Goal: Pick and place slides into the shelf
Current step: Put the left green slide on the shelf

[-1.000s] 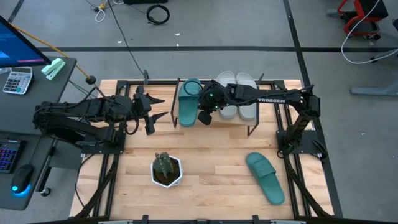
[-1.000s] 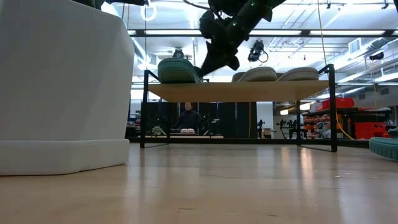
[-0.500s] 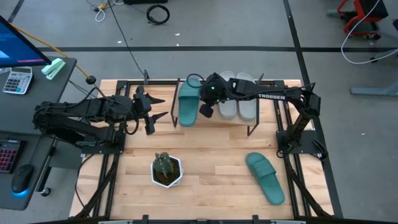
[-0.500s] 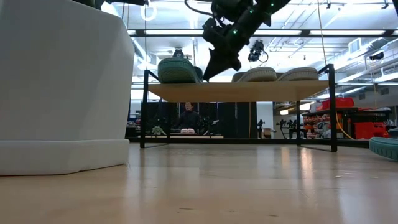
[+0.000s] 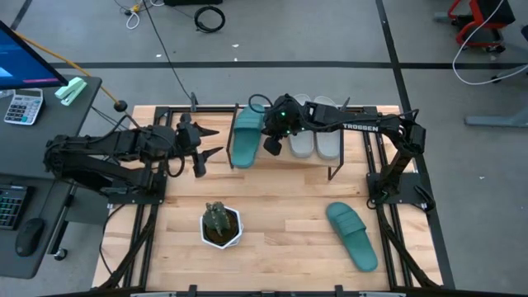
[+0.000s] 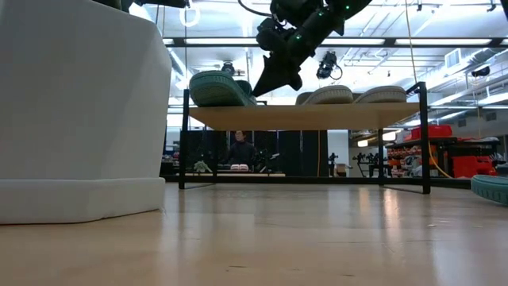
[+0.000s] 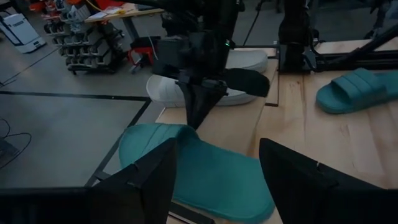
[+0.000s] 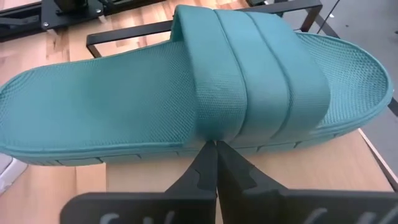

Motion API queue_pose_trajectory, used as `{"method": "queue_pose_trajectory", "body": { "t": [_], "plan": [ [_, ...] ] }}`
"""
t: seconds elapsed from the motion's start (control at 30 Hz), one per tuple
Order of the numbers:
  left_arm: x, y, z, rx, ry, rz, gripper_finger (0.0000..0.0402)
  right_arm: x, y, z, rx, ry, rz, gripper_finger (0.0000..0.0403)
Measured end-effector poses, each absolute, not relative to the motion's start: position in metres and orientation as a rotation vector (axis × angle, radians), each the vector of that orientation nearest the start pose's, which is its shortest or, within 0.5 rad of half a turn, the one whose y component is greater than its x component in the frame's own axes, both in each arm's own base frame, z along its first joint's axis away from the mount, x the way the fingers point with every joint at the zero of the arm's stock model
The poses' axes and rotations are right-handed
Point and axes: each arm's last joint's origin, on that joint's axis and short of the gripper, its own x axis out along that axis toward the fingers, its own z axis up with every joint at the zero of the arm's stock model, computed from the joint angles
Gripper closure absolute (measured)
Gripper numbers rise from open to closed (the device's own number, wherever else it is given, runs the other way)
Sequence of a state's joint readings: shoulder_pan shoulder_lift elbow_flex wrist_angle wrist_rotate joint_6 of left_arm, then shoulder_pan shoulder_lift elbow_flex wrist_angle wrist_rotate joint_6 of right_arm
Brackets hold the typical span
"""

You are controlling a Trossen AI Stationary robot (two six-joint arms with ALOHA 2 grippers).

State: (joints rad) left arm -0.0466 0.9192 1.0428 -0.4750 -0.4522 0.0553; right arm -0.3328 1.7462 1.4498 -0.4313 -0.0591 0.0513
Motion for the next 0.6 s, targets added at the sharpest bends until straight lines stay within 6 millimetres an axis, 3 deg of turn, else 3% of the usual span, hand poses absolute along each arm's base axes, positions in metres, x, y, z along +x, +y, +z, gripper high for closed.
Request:
{"method": "queue_pose_trajectory", "body": {
  "t": [0.27,0.6],
  "plan": [
    [0.1847,0.0082,0.3726,0.132,0.336,0.415,0.017,0.3686,-0.1259,0.2843,0.194,0.719,-0.279,0.0396],
    [0.1853,0.0082,0.3724,0.133,0.337,0.415,0.017,0.3671,-0.124,0.2823,0.215,0.745,-0.235,0.0343]
  ]
}}
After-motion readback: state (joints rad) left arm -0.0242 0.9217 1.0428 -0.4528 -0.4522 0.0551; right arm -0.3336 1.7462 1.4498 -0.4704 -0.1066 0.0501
